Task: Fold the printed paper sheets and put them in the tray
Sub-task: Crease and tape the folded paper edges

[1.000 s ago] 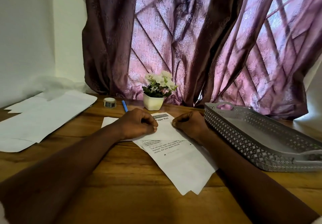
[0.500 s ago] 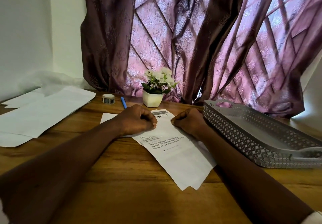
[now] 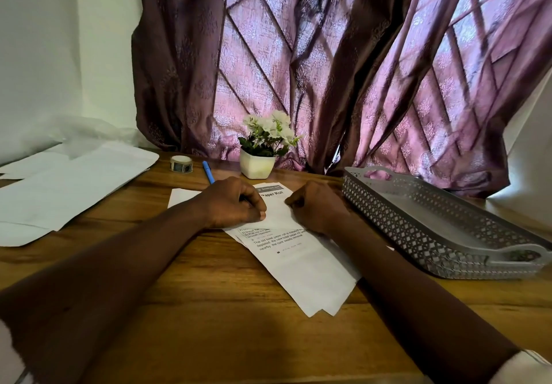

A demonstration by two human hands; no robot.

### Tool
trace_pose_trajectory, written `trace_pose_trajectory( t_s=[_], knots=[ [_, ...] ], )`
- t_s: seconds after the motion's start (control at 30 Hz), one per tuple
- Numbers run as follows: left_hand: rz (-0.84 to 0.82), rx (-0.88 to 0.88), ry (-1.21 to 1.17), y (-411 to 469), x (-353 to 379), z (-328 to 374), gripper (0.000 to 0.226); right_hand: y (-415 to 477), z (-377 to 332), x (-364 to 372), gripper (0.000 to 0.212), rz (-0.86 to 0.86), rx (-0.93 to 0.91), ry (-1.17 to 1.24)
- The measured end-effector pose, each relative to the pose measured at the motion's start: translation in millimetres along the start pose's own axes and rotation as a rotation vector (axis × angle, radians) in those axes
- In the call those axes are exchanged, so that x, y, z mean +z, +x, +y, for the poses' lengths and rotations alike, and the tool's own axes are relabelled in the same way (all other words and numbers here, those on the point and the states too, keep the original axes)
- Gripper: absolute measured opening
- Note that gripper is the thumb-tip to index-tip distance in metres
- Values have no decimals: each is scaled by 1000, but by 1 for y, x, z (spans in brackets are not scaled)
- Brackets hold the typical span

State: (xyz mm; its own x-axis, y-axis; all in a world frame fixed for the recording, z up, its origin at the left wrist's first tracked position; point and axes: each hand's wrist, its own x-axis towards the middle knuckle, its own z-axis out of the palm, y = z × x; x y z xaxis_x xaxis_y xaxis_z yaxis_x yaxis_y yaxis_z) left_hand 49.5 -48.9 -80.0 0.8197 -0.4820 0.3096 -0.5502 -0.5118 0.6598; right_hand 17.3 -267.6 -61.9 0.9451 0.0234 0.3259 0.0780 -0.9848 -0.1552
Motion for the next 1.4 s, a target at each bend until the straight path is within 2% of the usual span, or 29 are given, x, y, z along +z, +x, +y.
trace_pose_trajectory(
  t_s=[0.13, 0.3, 0.43, 0.63, 0.77, 0.83, 0.93, 1.07, 1.4],
  knots=[
    [36, -32, 40, -1, 4, 1, 14, -11, -1, -4, 40, -64, 32, 23],
    [40, -40, 63, -1, 4, 1, 17, -22, -4, -2, 41, -46, 14, -76],
    [63, -39, 77, -3, 5, 2, 19, -29, -6, -3, 43, -42, 29, -42],
    [58, -25, 62, -3, 5, 4, 18, -32, 4, -5, 23, 90, 151, 56],
    [61, -13, 72, -5, 6, 5, 16, -27, 9, 1, 59, 11, 77, -47],
    [59, -4, 83, -4, 6, 4, 16, -23, 10, 0, 68, -60, 63, -163],
    [52, 3, 78, -2, 7, 0, 18, -25, 2, -3, 55, -124, 66, -281],
    [50, -8, 72, -3, 8, 0, 18, -26, -4, -1, 51, -156, 77, -353],
    [50, -13, 115, -4, 6, 3, 21, -29, 0, -1, 42, -99, 47, -297]
  ],
)
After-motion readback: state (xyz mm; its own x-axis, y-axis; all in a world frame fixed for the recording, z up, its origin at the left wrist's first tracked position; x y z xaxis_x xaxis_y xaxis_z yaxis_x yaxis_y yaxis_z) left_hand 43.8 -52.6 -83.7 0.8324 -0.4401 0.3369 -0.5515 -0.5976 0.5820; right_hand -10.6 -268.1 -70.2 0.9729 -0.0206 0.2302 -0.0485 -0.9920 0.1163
